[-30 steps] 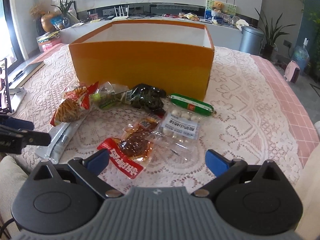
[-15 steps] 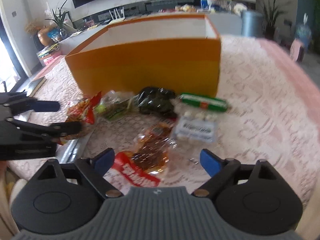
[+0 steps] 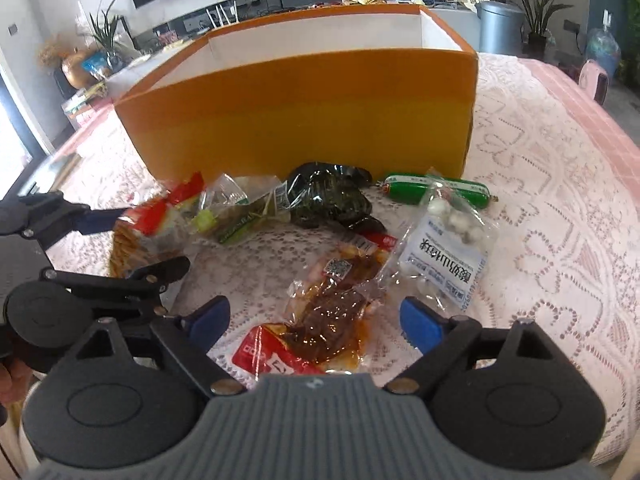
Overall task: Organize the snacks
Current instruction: 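Grasp the red spicy-strip bag with the left tool while the right tool grasps the jerky packet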
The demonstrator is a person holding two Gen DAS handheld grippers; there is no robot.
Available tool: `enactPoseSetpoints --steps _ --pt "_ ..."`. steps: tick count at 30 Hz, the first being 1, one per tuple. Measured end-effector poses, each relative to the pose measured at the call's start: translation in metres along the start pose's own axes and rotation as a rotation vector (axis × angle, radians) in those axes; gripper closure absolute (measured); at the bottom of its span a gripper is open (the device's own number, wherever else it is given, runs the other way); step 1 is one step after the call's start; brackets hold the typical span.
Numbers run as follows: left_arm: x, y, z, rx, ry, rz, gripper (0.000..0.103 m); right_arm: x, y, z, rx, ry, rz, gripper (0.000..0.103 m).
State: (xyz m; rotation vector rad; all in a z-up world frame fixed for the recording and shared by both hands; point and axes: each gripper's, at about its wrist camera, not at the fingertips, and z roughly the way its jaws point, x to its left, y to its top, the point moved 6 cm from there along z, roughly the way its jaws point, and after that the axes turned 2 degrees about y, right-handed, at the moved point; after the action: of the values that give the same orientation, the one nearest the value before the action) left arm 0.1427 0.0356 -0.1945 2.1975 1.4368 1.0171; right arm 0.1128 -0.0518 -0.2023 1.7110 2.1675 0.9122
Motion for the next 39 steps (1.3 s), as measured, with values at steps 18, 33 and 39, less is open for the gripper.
enactPoseSetpoints --steps 18,33,39 --pt "0.024 0.003 -0.013 -0.045 -0.064 -0.209 0.053 0.006 -0.010 0.016 0.078 -0.027 -0.003 0.019" --pt "0.033 0.002 -0.036 -0.073 -0.081 -0.294 0.053 0.005 -0.003 0.019 0.063 -0.016 0.028 0.034" --pt "0.035 0.002 -0.047 -0.097 -0.083 -0.306 0.053 0.004 -0.008 0.008 0.087 0.058 0.053 0.037"
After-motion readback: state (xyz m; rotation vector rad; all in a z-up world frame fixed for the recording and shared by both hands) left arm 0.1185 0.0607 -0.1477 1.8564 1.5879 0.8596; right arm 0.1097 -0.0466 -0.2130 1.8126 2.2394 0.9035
